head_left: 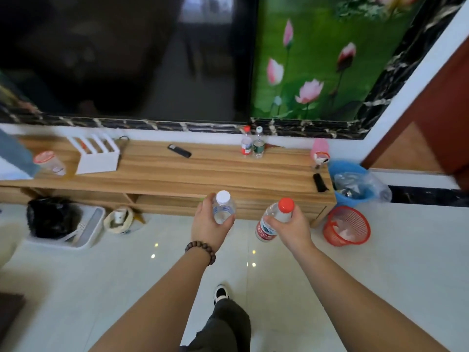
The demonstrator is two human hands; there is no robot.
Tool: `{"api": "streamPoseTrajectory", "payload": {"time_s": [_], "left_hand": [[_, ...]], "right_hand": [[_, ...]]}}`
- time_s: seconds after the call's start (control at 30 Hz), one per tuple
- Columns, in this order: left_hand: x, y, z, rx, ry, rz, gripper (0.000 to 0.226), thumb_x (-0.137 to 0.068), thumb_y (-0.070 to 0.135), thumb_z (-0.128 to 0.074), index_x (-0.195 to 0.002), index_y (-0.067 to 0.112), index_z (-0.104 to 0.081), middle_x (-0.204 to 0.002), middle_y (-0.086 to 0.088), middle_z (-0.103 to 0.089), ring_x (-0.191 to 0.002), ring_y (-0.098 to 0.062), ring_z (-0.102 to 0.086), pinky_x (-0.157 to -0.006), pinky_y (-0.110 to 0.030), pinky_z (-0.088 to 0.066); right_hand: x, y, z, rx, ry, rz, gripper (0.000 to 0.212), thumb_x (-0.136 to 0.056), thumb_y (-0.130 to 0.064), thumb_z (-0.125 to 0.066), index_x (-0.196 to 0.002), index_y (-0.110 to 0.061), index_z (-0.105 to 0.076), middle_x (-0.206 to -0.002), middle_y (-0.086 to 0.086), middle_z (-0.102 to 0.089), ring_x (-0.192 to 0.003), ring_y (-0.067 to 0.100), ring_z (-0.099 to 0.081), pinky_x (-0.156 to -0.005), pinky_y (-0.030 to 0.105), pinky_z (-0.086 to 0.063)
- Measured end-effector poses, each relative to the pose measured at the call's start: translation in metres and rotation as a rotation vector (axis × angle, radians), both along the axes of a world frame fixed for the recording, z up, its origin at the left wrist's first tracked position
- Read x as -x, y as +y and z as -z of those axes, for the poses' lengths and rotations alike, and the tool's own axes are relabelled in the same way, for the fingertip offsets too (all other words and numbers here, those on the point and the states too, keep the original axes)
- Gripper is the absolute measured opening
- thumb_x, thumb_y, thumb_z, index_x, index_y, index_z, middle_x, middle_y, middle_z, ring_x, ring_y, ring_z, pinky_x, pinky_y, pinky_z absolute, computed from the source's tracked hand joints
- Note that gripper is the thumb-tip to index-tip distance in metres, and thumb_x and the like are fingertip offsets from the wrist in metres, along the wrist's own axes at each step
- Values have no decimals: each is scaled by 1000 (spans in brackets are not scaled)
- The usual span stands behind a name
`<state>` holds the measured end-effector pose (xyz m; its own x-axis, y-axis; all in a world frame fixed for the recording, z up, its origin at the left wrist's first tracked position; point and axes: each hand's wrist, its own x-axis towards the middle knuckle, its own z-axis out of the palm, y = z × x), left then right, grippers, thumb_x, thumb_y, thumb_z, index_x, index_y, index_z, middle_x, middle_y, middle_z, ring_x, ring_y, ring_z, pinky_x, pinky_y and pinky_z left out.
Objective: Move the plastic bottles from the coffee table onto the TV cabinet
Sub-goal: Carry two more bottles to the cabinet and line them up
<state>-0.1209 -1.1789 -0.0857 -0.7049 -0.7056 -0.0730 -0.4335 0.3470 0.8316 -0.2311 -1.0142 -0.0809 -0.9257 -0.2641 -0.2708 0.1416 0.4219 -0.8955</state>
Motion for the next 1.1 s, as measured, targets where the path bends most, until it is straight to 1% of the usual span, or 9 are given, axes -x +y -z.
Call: {"api": "streamPoseTrajectory", "payload": {"time_s": [0.1,0.27,0.43,0.53,0.6,0.83,0.93,1.03,1.1], "left_hand": [[45,-26,0,5,-19,57,70,-76,34,-75,-135,22,-40,-128,1,-49,-117,-17,-50,-95,-33,-44],[116,-61,-6,0,-34,165,68,-77,33,-74,-135,21,-40,-132,2,-48,-117,-15,-48,-95,-33,-44],[182,-67,-2,-18,-41,196,68,-76,34,-75,-133,21,-41,-127,2,-48,-109,-12,-48,-93,-32,-46],[219,-60,7,-36,-57,186,70,-75,35,-76,-135,22,-40,-128,3,-49,-107,-9,-47,-93,-31,-46],[245,-54,13,-54,-77,177,71,-76,35,-75,-136,23,-39,-130,3,-49,-112,-11,-48,-95,-32,-45],[340,-30,50,-97,-114,60,71,-74,35,-76,-134,24,-40,-129,1,-51,-118,-18,-50,-96,-39,-47],[374,-21,72,-118,-118,46,71,-74,33,-76,-135,23,-40,-131,1,-50,-117,-17,-51,-94,-37,-47],[403,-20,101,-109,-116,59,71,-75,31,-76,-135,22,-40,-130,1,-51,-118,-18,-50,-96,-36,-45],[421,-24,126,-94,-116,64,71,-75,31,-76,-135,21,-41,-130,1,-50,-117,-18,-51,-96,-35,-45]], "right_hand": [[40,-16,-1,-15,5,46,46,-64,-24,-84,-100,-25,-55,-97,-2,-66,-93,21,-62,-85,37,-50],[96,-31,-13,-14,16,131,44,-70,-17,-81,-102,-20,-52,-96,-2,-59,-88,16,-54,-77,27,-38],[149,-30,-9,-31,5,186,51,-70,-16,-81,-114,-14,-54,-98,-3,-57,-91,15,-53,-80,29,-39],[186,-25,-5,-30,-15,203,47,-70,-15,-81,-106,-20,-52,-88,-11,-55,-88,14,-53,-78,29,-40],[214,-20,2,-45,-20,186,46,-69,-16,-81,-103,-22,-51,-89,-10,-56,-90,15,-53,-80,30,-41],[322,-10,35,-116,-1,97,47,-67,-19,-83,-96,-24,-47,-93,-4,-55,-92,20,-55,-86,35,-45],[365,-9,55,-127,-26,62,46,-69,-19,-82,-102,-22,-50,-97,-2,-55,-94,19,-53,-83,28,-39],[396,-14,83,-136,-5,42,54,-69,-18,-82,-115,-14,-53,-100,-3,-55,-96,18,-53,-86,27,-38],[415,-20,108,-141,19,29,52,-71,-18,-81,-114,-12,-54,-99,-4,-54,-96,18,-54,-85,27,-39]]}}
